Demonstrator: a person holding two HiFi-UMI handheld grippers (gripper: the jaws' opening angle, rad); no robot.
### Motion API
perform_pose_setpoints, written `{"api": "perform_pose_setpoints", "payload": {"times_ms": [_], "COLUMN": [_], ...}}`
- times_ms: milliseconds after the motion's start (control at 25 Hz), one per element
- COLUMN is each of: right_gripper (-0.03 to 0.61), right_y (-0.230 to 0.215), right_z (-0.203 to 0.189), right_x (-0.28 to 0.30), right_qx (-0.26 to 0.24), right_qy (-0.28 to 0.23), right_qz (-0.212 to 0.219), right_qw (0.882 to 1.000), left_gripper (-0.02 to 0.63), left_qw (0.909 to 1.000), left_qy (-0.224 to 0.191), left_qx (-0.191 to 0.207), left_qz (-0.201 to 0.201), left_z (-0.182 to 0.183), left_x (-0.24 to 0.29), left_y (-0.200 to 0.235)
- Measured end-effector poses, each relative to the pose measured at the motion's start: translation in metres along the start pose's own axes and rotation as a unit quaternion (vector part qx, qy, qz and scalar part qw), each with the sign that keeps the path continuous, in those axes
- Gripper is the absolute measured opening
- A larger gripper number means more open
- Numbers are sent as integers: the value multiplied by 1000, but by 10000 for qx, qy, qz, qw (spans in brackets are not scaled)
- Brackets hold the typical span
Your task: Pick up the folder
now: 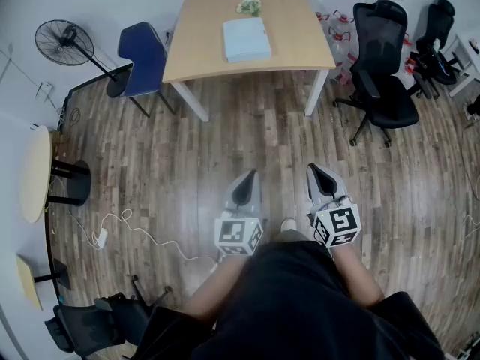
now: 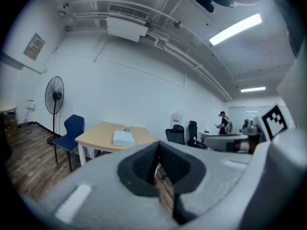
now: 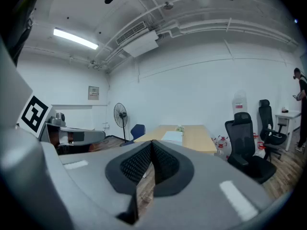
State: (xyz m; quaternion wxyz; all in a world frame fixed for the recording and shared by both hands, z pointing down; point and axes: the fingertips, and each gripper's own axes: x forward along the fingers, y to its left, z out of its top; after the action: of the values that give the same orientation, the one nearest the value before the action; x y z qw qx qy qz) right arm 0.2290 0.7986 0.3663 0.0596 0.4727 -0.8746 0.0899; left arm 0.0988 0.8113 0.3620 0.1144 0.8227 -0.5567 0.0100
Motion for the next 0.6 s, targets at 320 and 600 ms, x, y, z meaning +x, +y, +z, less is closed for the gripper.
{"api": "perform_pose_setpoints", "payload": {"times_ms": [320,600], "right_gripper": [0,0], "right_y": [-47,-72], "right_z": [-3,-20], "right_x": [-25,-18], "right_qx": [-370,28], "right_qy": [-127,-70], "right_qz": [193,324], "right_qw": [9990,9994], "left_gripper": [0,0], "left_qw": [9987,9983], "left_qy": [-361,-133], "left_qx": [-218,-121], "left_qz": [294,556], "left_z": [-10,-30], "left_x": [24,35], "left_y": [-38,-40]}}
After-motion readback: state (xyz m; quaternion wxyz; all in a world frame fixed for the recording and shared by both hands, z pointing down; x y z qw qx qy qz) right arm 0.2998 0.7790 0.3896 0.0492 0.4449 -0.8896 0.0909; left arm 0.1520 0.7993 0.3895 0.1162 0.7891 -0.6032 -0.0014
